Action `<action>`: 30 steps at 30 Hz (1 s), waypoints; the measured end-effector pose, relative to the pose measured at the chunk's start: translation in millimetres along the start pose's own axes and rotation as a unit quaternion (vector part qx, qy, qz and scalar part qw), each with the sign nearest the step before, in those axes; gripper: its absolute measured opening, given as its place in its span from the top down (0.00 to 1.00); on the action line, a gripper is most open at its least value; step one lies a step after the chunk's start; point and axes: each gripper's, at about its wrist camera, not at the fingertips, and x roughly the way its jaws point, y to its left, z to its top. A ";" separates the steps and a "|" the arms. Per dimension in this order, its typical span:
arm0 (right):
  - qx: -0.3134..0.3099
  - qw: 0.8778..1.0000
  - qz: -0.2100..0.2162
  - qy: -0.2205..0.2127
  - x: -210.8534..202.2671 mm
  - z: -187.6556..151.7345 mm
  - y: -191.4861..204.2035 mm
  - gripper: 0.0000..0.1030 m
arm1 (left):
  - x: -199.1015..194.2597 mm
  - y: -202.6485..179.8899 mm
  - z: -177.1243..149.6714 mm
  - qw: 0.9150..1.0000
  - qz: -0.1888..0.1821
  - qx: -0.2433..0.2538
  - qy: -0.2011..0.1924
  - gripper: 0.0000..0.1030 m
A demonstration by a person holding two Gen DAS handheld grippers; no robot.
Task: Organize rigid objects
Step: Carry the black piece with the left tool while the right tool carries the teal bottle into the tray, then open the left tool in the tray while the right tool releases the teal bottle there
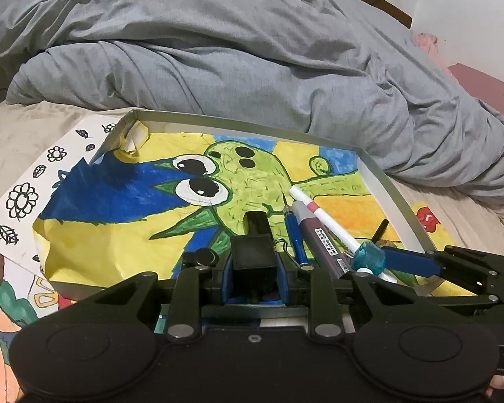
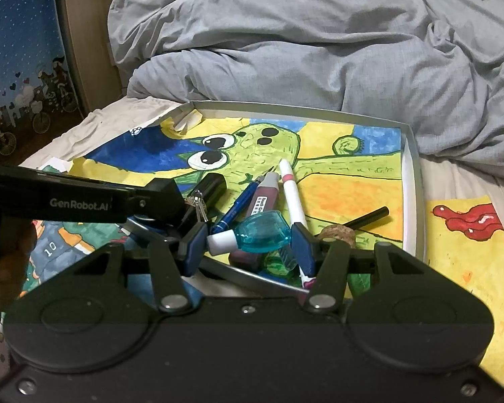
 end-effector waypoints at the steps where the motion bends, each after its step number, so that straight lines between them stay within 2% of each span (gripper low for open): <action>1: 0.000 1.000 0.000 0.000 0.1 0.0 0.0 0.56 | -0.2 -0.5 0.2 1.000 0.000 0.001 0.001 0.72; 6: -0.001 1.000 -0.002 -0.003 -2.7 1.6 1.1 0.55 | -2.4 -1.9 1.8 1.000 0.003 -0.001 0.001 0.71; 9: 0.002 1.000 -0.003 -0.010 -9.1 4.5 1.6 0.53 | -9.4 -1.1 3.2 1.000 0.002 -0.009 -0.005 0.61; 15: 0.018 0.999 -0.010 -0.035 -33.6 11.9 0.1 0.37 | -36.6 -1.9 7.0 0.999 0.014 -0.011 -0.028 0.48; 18: 0.028 0.998 -0.014 -0.056 -51.6 16.1 0.6 0.17 | -59.7 -4.8 7.7 0.998 0.025 -0.012 -0.054 0.36; 21: 0.042 0.996 -0.013 -0.080 -73.3 19.7 2.1 0.09 | -86.0 -7.8 7.5 0.995 0.044 -0.012 -0.085 0.26; 25: 0.062 0.993 -0.011 -0.101 -101.8 17.5 5.1 0.02 | -122.2 -10.8 3.4 0.990 0.063 -0.017 -0.121 0.19; 28: 0.059 0.992 -0.017 -0.110 -124.8 12.5 10.2 0.01 | -148.1 -17.0 -4.1 0.987 0.076 -0.016 -0.142 0.09; 30: 0.057 0.992 -0.018 -0.115 -138.4 9.3 12.0 0.01 | -164.8 -22.8 -12.1 0.984 0.084 -0.014 -0.155 0.07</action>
